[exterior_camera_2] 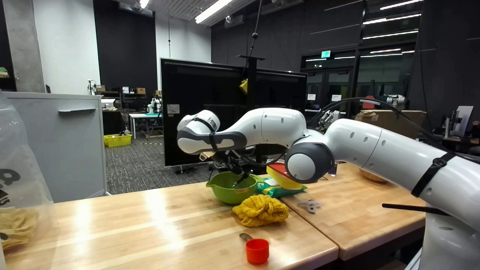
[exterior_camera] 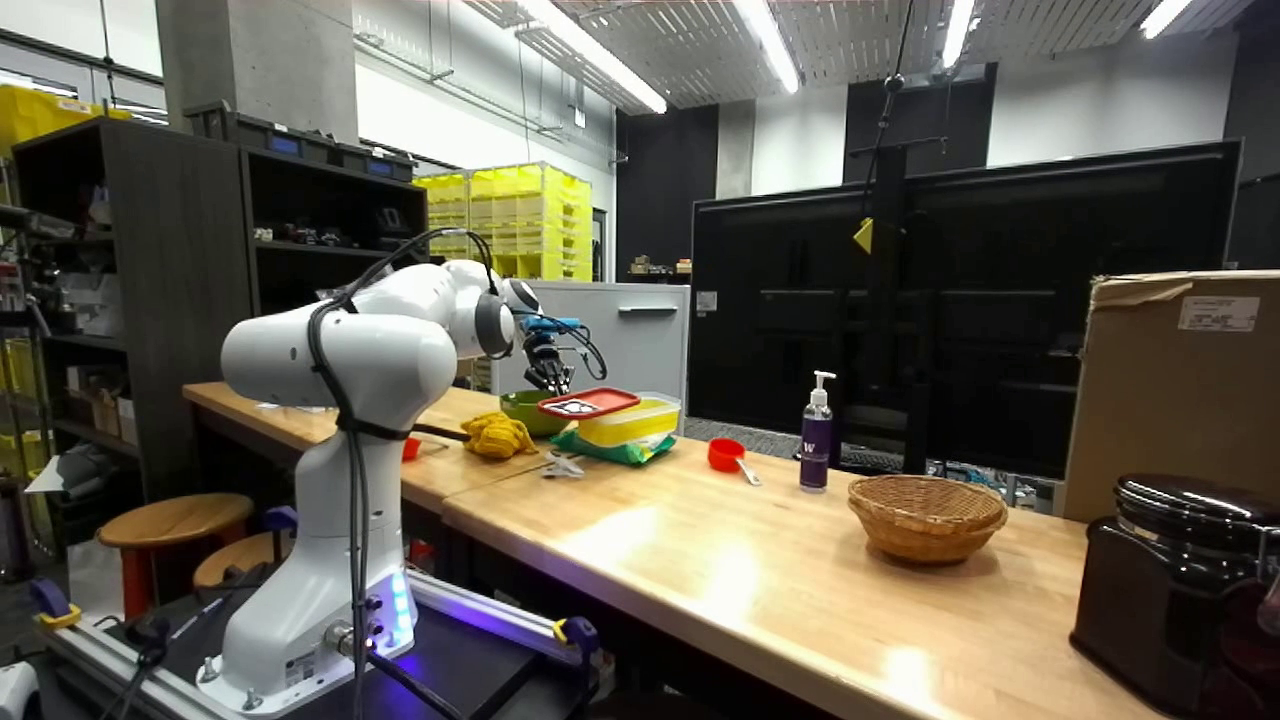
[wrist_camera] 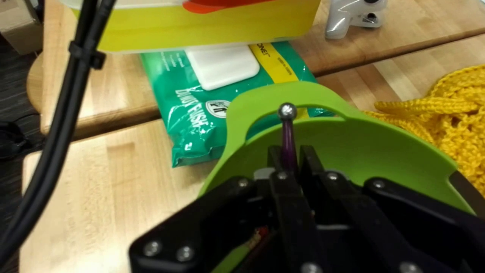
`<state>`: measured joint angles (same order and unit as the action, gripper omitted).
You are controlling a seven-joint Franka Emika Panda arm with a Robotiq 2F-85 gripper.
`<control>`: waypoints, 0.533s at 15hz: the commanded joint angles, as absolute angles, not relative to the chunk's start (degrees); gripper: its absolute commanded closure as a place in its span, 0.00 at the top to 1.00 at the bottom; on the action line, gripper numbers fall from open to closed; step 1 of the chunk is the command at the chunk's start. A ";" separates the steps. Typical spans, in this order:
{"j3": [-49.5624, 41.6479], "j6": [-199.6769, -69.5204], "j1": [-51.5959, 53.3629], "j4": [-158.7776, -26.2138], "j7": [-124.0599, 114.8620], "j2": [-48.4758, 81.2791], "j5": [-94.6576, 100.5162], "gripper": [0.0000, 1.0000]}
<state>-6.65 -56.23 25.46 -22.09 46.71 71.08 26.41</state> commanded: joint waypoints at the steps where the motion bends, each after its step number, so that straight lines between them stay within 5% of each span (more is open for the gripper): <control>1: -7.61 -58.56 26.15 -23.98 45.81 67.73 27.01 0.03; 8: -9.79 -60.98 25.39 -24.01 42.84 63.50 27.28 0.03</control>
<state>-8.44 -59.67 25.46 -21.78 44.38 66.79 26.41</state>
